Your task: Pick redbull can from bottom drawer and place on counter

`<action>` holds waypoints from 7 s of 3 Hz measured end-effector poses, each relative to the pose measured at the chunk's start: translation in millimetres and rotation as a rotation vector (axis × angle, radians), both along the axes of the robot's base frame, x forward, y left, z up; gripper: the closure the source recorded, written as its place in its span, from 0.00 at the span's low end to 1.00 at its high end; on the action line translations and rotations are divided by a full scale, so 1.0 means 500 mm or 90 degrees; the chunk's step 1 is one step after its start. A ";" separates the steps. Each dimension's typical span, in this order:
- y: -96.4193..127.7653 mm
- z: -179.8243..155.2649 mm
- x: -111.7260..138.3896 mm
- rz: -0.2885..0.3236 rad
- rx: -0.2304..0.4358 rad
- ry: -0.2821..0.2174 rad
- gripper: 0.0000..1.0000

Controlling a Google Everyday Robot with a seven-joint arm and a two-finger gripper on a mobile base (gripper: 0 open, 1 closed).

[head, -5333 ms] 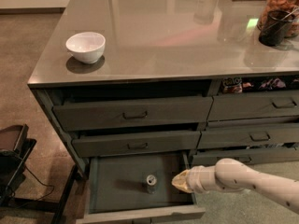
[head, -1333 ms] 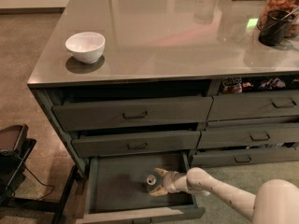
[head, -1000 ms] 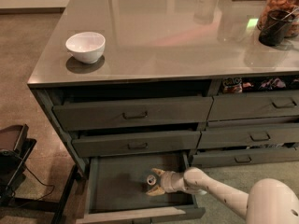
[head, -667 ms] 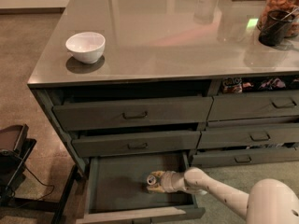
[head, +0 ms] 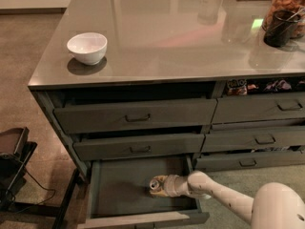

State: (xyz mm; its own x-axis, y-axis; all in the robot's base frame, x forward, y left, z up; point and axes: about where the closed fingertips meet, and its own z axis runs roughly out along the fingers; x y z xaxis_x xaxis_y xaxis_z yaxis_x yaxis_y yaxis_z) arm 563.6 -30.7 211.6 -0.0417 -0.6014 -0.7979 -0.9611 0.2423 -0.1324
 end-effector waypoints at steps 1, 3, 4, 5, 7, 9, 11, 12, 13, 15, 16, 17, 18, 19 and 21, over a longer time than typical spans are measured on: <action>-0.005 0.046 -0.017 0.013 0.009 -0.004 1.00; -0.059 0.265 -0.065 0.094 0.029 -0.005 1.00; -0.095 0.416 -0.066 0.125 0.000 -0.031 1.00; -0.107 0.464 -0.047 0.130 -0.020 -0.053 1.00; -0.103 0.500 -0.058 0.133 -0.013 -0.058 1.00; -0.077 0.787 -0.141 0.133 0.013 -0.064 1.00; -0.047 1.032 -0.203 0.125 -0.042 -0.103 1.00; -0.047 1.032 -0.203 0.125 -0.042 -0.103 1.00; -0.055 1.090 -0.186 0.114 -0.019 -0.082 1.00; -0.107 1.387 -0.146 0.064 0.034 -0.017 1.00; -0.130 1.455 -0.129 0.048 0.046 -0.040 1.00; -0.130 1.455 -0.129 0.048 0.046 -0.040 1.00; -0.121 1.455 -0.105 0.033 0.035 -0.050 1.00; -0.130 1.453 -0.026 0.005 0.006 -0.041 1.00; -0.094 1.486 0.188 -0.007 -0.041 -0.025 1.00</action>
Offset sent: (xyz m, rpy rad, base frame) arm -0.0346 -0.0289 0.1414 0.0907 -0.0113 0.1464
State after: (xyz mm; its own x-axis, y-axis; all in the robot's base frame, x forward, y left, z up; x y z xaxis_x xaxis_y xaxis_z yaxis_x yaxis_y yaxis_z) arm 657.8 -77.8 954.7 -0.0182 -0.6510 -0.7588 -0.9525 0.2422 -0.1849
